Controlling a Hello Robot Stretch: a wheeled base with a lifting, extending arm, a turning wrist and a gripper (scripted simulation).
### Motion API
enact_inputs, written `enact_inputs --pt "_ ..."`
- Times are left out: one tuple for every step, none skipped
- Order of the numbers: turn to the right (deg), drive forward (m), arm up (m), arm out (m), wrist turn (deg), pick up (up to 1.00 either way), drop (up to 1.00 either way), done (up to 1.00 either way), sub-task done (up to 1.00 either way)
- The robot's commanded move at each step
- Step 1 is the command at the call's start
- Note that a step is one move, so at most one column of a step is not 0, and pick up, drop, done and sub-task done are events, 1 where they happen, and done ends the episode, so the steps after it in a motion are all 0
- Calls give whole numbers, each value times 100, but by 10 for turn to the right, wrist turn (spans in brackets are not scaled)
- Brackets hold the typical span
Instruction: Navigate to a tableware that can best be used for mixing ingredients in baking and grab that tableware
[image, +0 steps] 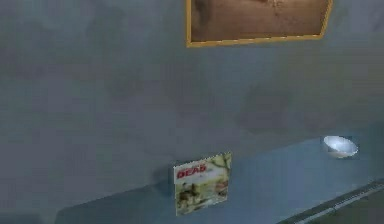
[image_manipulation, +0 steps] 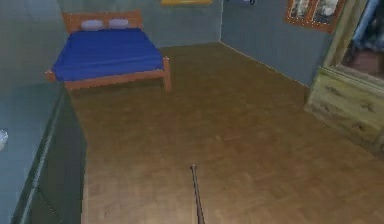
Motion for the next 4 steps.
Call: enact_inputs --pt "450 0 0 0 0 0 0 0 0" --pt "150 0 0 0 0 0 0 0 0" --pt "0 85 0 0 0 0 0 0 0" --pt "-450 0 0 0 0 0 0 0 0"
